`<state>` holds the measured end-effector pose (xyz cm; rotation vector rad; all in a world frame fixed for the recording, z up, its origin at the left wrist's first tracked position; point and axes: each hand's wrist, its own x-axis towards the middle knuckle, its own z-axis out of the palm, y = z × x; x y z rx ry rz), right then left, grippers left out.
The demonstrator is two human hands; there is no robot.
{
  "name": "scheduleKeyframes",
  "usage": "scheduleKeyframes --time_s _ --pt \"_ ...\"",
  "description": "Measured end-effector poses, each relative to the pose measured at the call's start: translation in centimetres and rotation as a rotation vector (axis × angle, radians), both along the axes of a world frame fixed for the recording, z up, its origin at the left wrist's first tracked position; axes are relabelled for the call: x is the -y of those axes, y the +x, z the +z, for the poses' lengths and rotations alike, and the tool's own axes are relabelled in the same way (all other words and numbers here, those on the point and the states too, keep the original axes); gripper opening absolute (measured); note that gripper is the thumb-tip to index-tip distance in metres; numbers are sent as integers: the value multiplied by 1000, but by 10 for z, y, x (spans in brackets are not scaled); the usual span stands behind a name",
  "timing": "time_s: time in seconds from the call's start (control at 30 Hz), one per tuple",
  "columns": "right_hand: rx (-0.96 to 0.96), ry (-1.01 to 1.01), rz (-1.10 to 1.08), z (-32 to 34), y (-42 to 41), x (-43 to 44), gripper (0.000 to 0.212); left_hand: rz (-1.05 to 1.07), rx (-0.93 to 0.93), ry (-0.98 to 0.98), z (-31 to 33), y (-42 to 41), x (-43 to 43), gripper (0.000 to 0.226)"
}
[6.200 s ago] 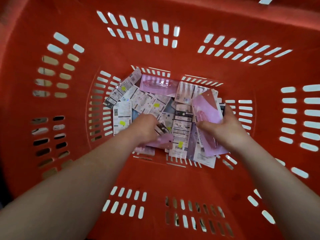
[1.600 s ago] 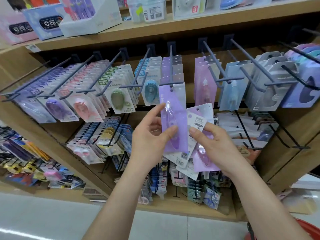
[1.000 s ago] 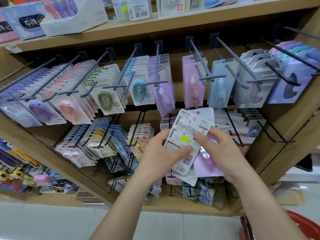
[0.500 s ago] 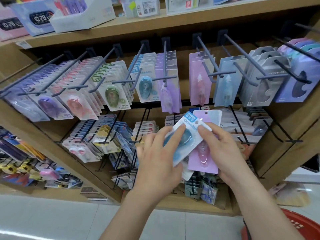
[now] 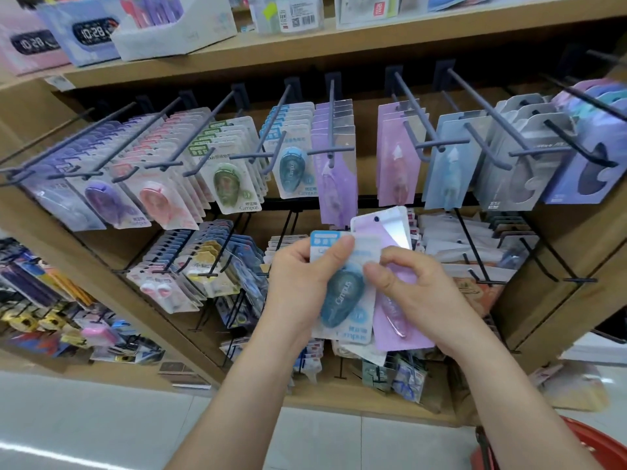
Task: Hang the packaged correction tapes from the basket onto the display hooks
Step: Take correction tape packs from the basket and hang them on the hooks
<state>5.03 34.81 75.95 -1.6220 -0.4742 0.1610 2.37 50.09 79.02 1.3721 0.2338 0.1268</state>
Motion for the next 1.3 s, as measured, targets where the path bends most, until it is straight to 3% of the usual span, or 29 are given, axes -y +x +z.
scheduleKeyframes --time_s 0.07,0.2,0.37,0.53,0.73,1.07,1.3 --pt "3 -90 26 -5 1 2 14 95 31 -84 1 5 -1 15" --pt "7 -215 26 -19 5 -4 42 230 115 -164 9 12 -11 12" --pt "14 -130 47 -10 9 -31 16 394 254 -31 18 24 -36 16" --pt "50 -94 36 -7 12 -57 15 463 354 178 26 39 -52 17" --pt "25 -59 30 -5 12 -65 15 499 357 177 24 44 -59 15" --pt "-12 -14 -28 -1 10 -70 17 337 209 156 36 46 -64 23" --pt "-3 -46 -47 -2 10 -76 19 299 209 151 42 43 -70 18"
